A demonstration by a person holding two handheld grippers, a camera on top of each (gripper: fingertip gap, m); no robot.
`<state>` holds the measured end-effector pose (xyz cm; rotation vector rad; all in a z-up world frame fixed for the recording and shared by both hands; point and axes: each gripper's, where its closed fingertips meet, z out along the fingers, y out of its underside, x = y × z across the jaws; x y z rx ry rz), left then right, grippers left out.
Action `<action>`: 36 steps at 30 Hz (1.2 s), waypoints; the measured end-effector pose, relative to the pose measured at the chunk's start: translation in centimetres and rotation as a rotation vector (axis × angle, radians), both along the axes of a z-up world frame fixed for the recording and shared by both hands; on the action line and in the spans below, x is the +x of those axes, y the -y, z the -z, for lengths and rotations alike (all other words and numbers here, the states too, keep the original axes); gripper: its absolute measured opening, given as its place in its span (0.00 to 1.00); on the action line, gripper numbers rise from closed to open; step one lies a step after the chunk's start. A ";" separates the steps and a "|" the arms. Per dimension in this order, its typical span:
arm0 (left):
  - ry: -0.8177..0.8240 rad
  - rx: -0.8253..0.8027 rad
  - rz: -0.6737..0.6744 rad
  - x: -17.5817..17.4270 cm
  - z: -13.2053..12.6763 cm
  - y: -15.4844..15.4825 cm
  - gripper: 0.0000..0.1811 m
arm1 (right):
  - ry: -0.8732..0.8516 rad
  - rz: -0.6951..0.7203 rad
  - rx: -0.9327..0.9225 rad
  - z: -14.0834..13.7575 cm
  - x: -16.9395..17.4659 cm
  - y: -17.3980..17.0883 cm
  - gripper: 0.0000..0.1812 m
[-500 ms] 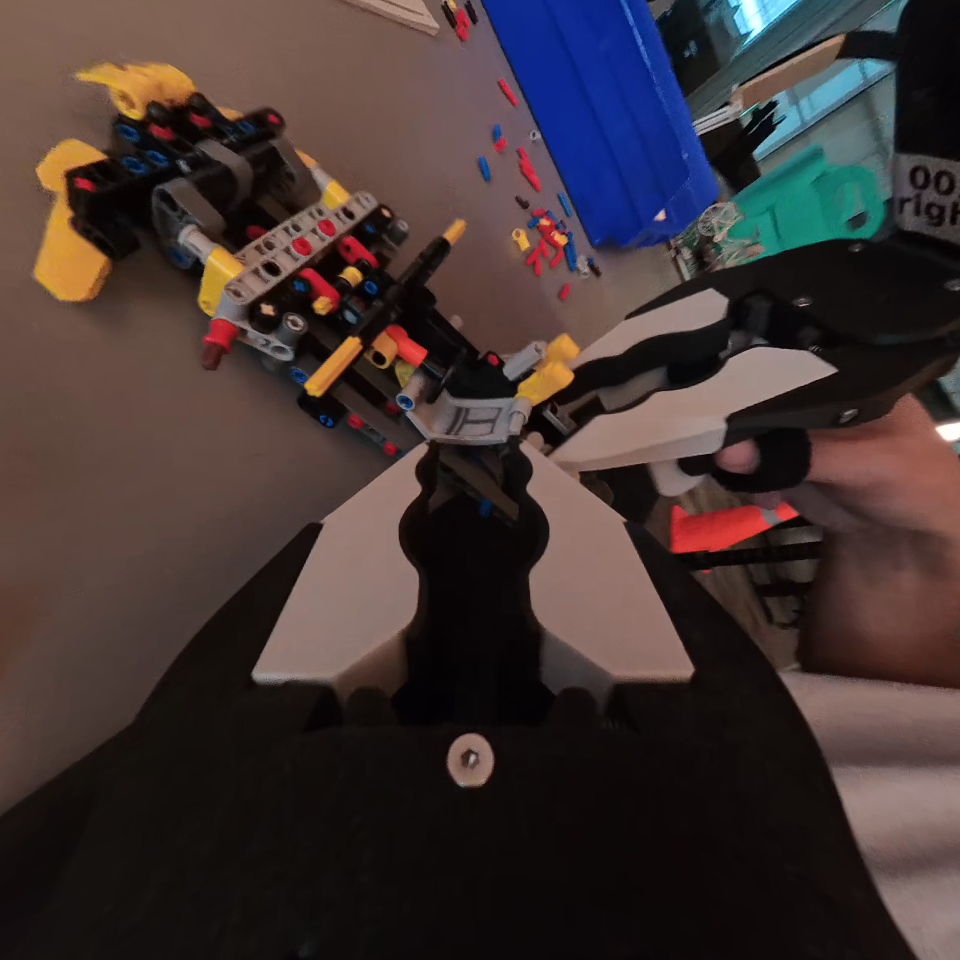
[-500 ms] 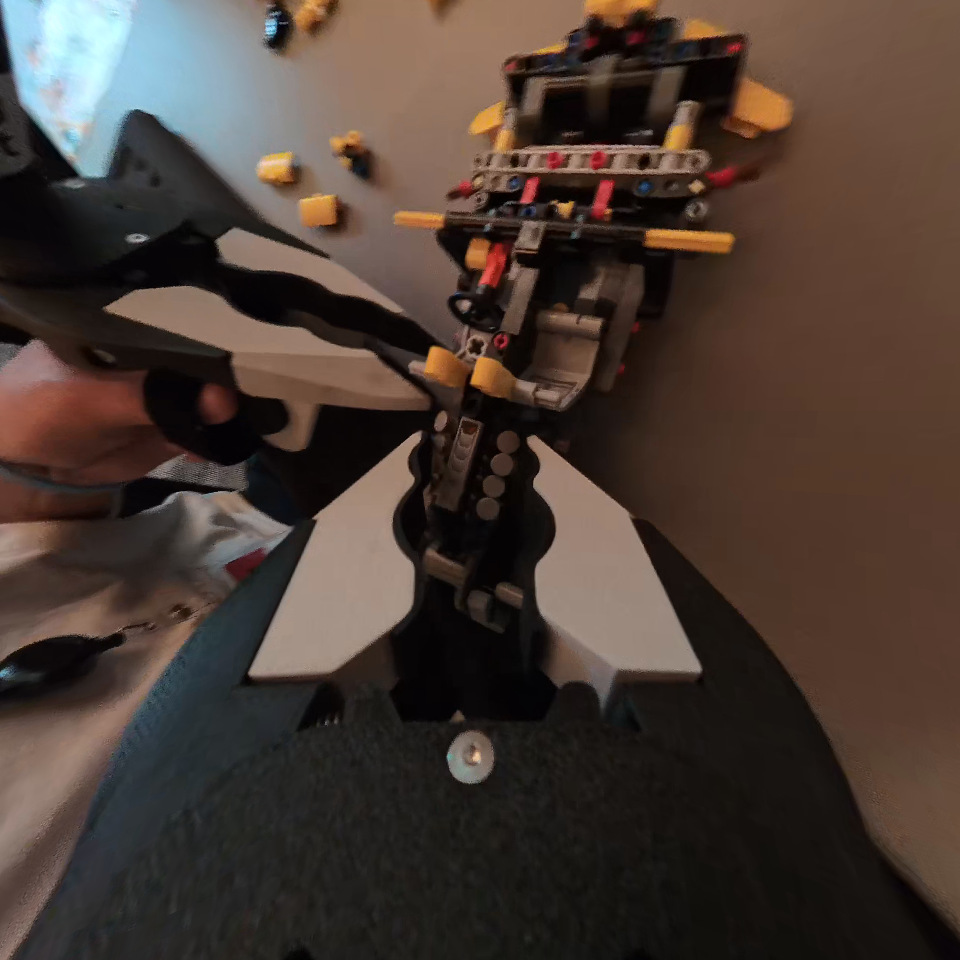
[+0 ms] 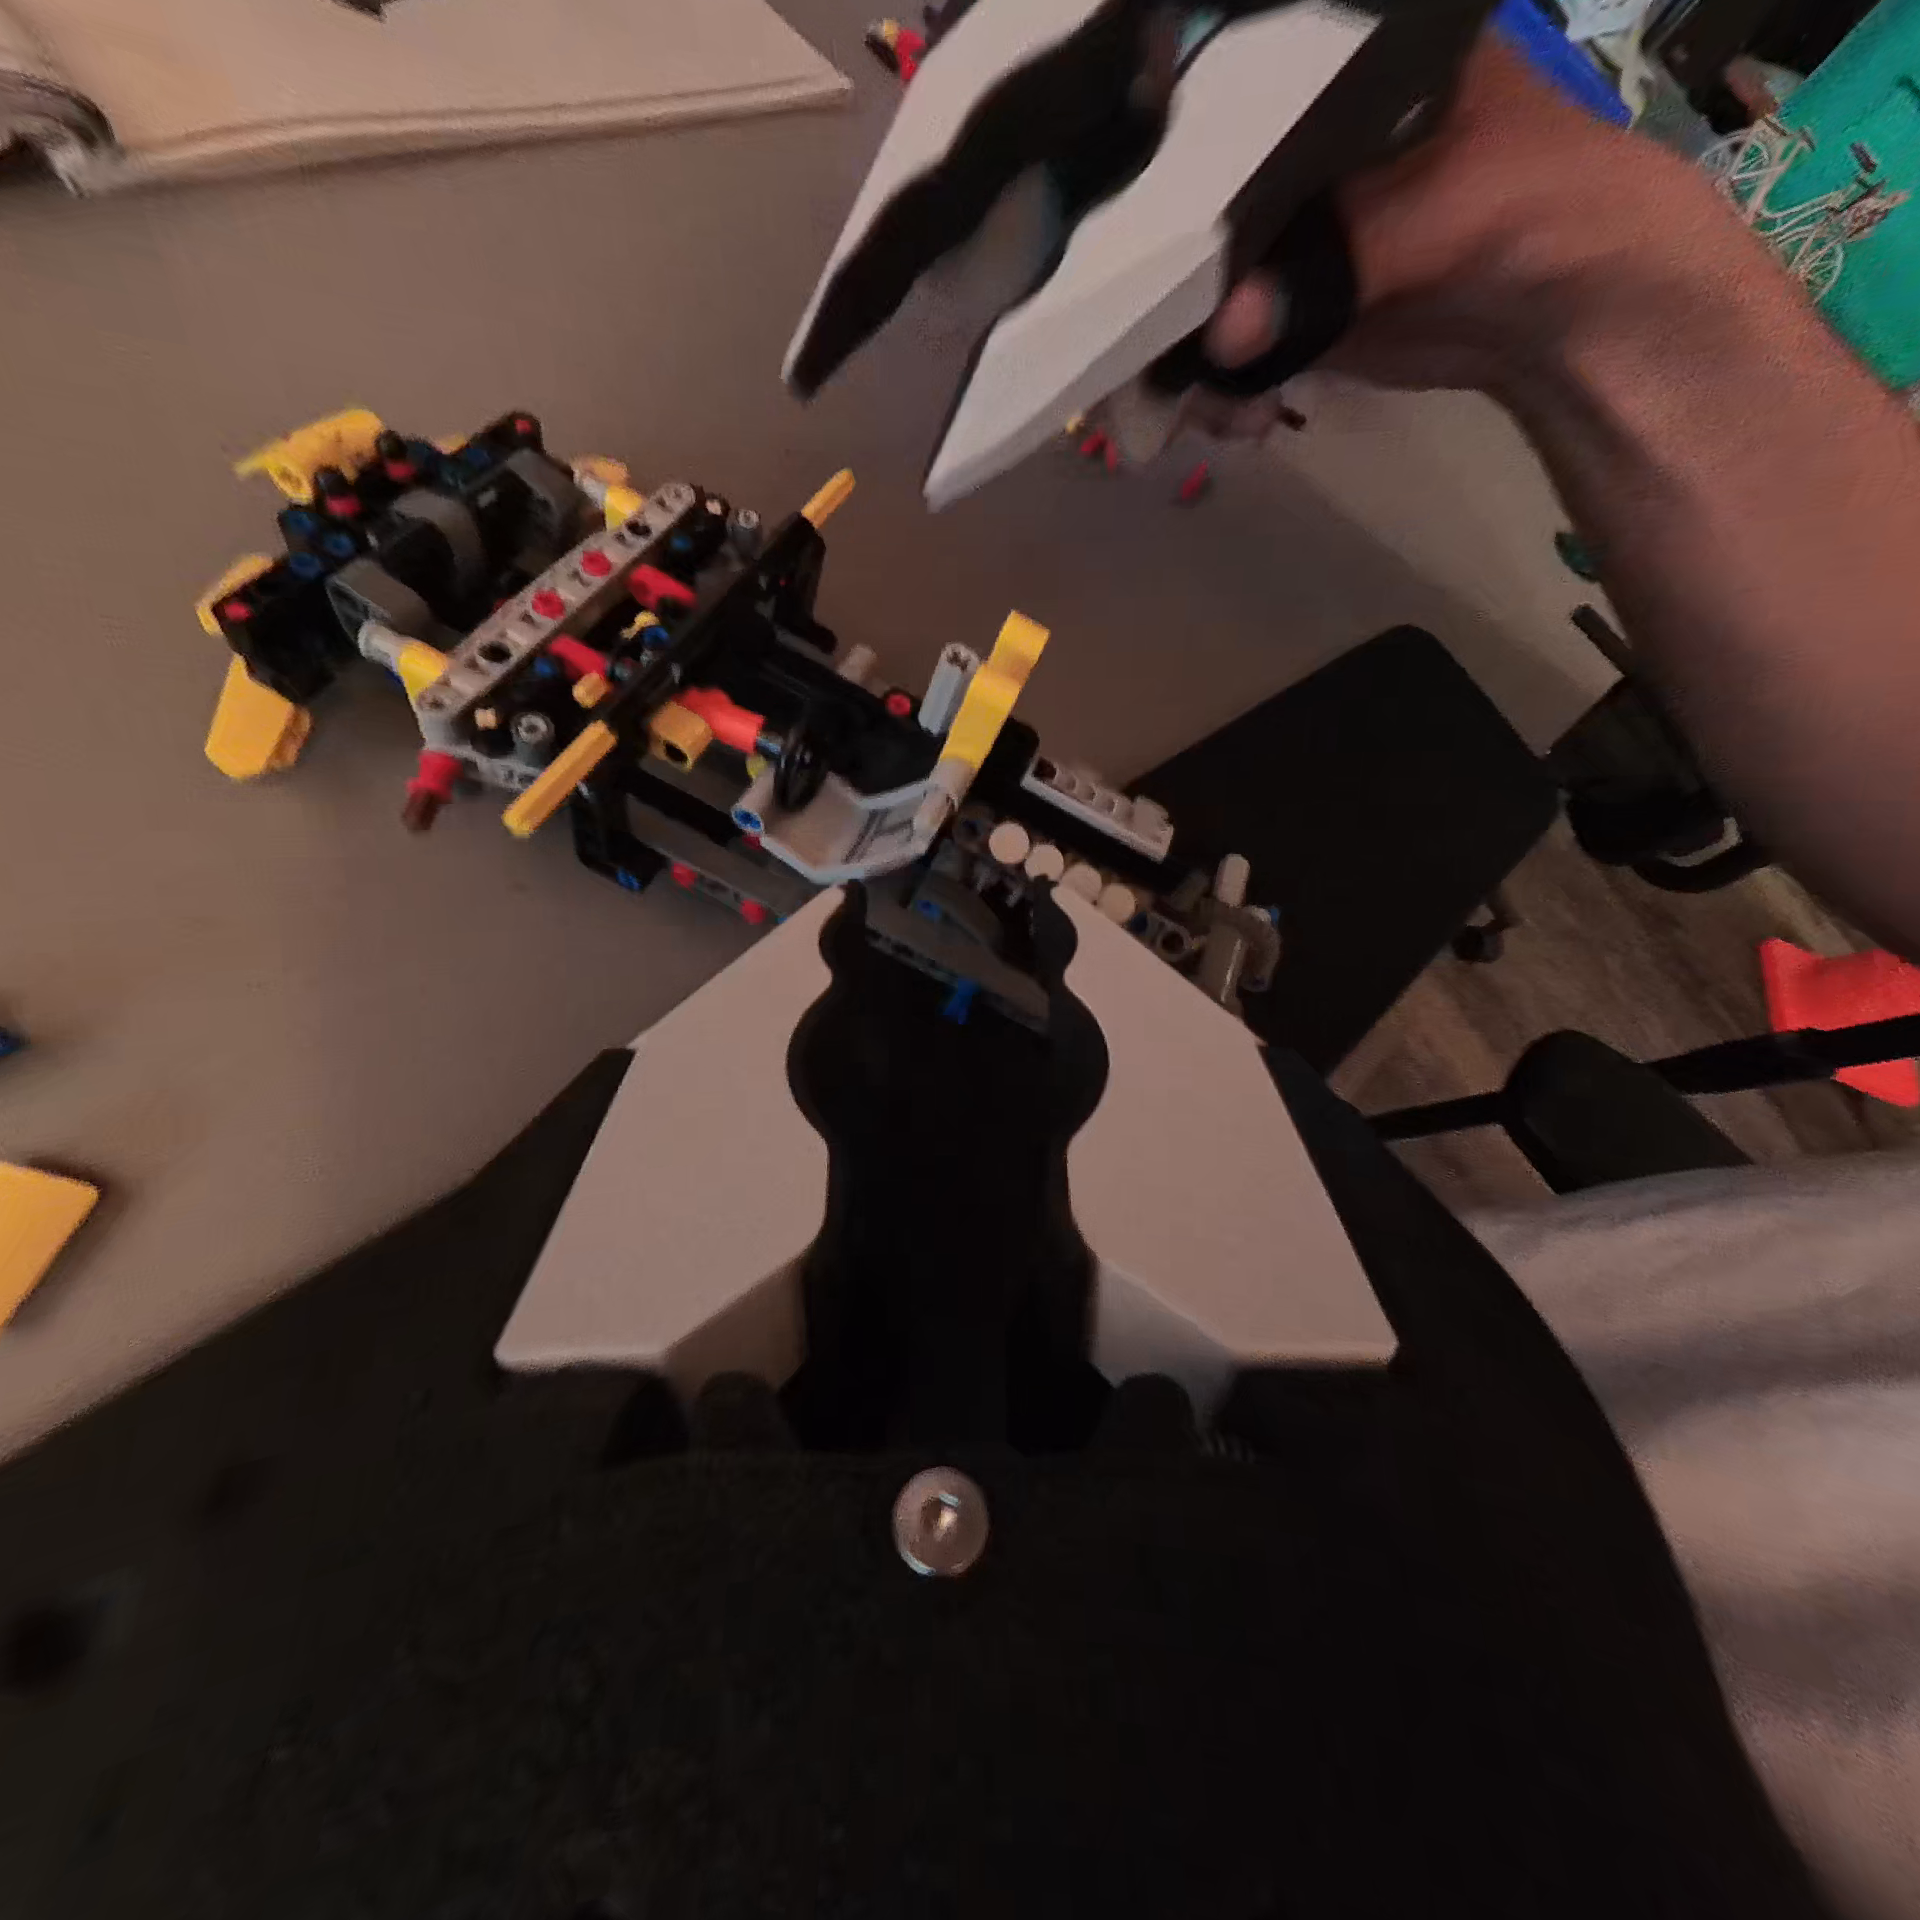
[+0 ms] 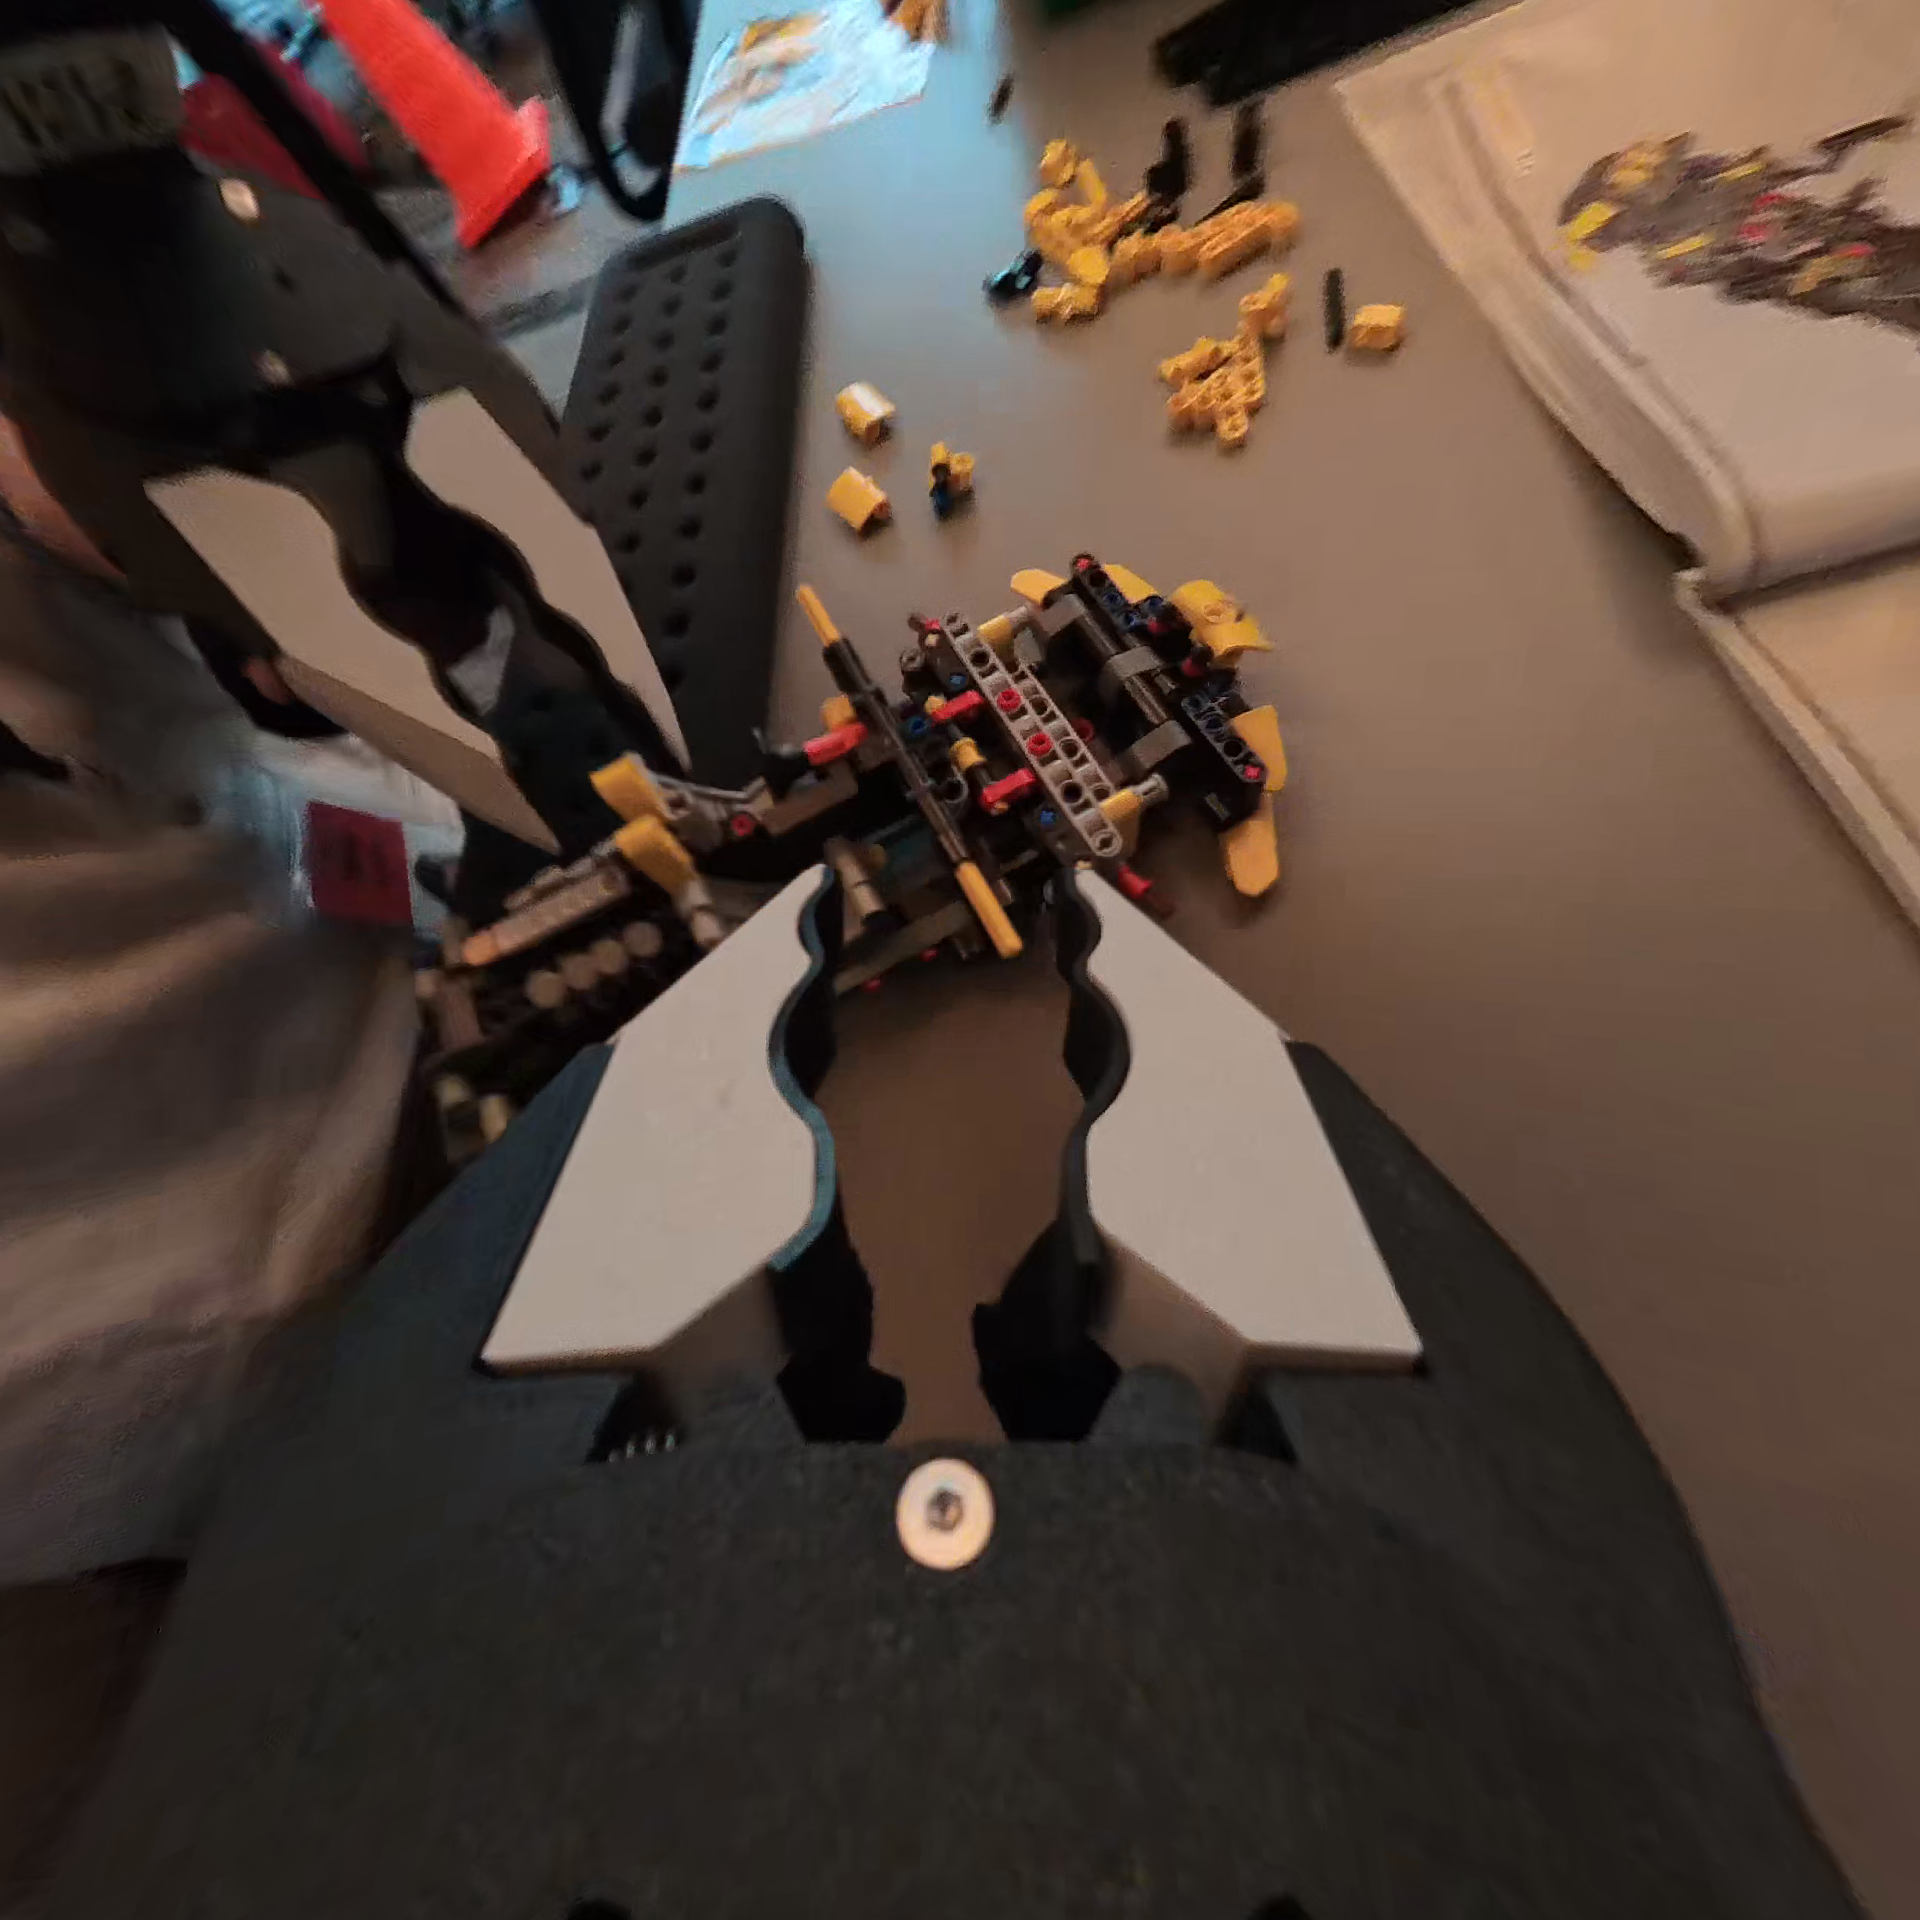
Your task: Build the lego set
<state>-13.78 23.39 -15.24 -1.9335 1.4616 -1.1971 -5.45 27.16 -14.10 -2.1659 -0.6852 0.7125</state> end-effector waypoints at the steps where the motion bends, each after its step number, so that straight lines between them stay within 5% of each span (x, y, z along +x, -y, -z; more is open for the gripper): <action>1: 0.010 0.032 0.006 0.4 -0.1 -0.2 0.19 | -0.016 -0.061 -0.012 0.9 -0.5 -0.2 0.22; 6: 0.051 0.159 0.135 1.6 -0.5 -0.2 0.14 | -0.011 -0.204 0.029 2.5 -2.4 -0.8 0.13; 11: 0.079 0.248 0.239 2.2 -0.5 -0.8 0.05 | 0.088 -0.146 0.071 2.8 -1.7 -1.5 0.05; 16: 0.110 0.288 0.395 2.6 -1.7 -2.3 0.05 | 0.181 0.008 0.113 1.0 -0.1 -1.6 0.04; 21: 0.177 0.347 0.746 4.4 -3.3 -4.8 0.05 | 0.253 0.268 0.111 -0.7 2.3 -2.1 0.04; 27: 0.044 0.407 1.141 8.4 -1.6 -8.9 0.05 | 0.331 0.650 0.087 0.3 6.6 -3.9 0.04; 36: -0.086 0.555 1.424 11.9 1.4 -10.5 0.06 | 0.421 0.951 0.055 2.8 8.6 -2.5 0.04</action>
